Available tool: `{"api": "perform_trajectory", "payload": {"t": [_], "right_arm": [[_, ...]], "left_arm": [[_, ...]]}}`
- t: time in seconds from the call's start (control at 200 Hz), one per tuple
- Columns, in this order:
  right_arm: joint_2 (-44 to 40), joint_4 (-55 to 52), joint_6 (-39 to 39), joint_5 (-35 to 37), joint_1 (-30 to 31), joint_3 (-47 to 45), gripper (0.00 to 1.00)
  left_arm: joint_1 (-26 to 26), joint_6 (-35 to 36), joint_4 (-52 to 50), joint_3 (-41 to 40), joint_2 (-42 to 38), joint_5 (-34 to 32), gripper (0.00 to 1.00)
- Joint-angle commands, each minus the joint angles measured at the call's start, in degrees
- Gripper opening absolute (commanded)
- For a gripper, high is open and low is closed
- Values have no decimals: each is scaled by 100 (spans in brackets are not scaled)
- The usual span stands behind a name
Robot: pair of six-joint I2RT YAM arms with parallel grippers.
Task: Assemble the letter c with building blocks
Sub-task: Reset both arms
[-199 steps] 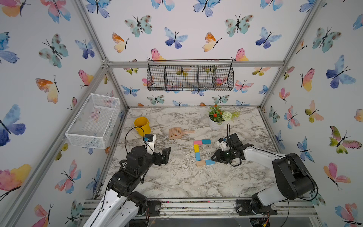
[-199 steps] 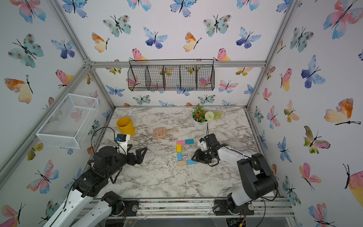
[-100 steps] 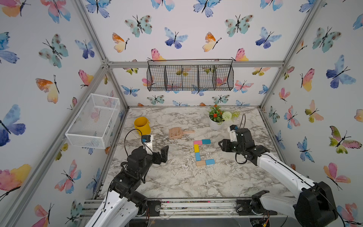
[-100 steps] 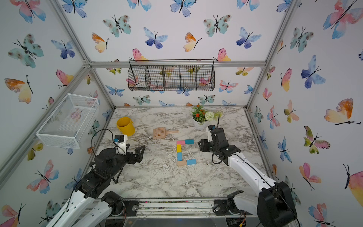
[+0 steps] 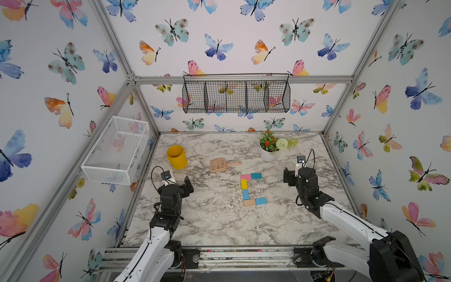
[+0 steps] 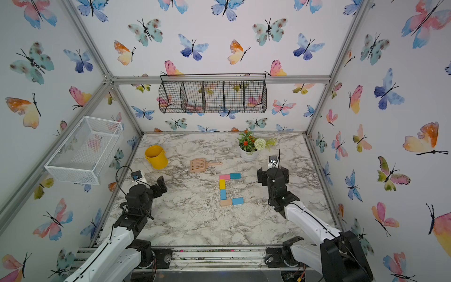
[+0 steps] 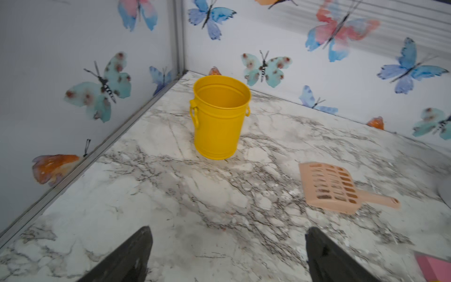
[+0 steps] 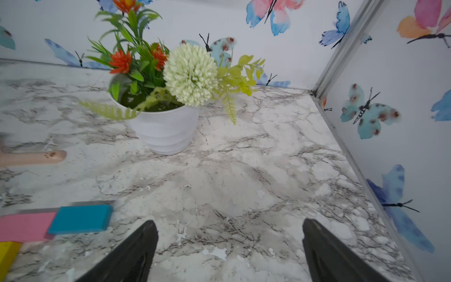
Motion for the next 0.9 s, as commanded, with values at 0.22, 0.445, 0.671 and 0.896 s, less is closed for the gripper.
{"api": "perform_trajectory", "payload": {"t": [0.22, 0.445, 0.671, 0.896], "right_arm": [[791, 3526, -567, -284, -652, -1328, 96], [1660, 4940, -389, -835, -1086, -1557, 96], [2799, 6465, -265, -1240, -1430, -1728, 96], [2674, 5386, -240, -1327, -1464, -1301, 96]], "left_arm": [[507, 795, 2603, -327, 1374, 428, 98], [541, 1108, 4460, -582, 2650, 511, 98], [540, 1232, 5051, -417, 3633, 865, 98], [533, 1232, 4812, -337, 3586, 851, 98]]}}
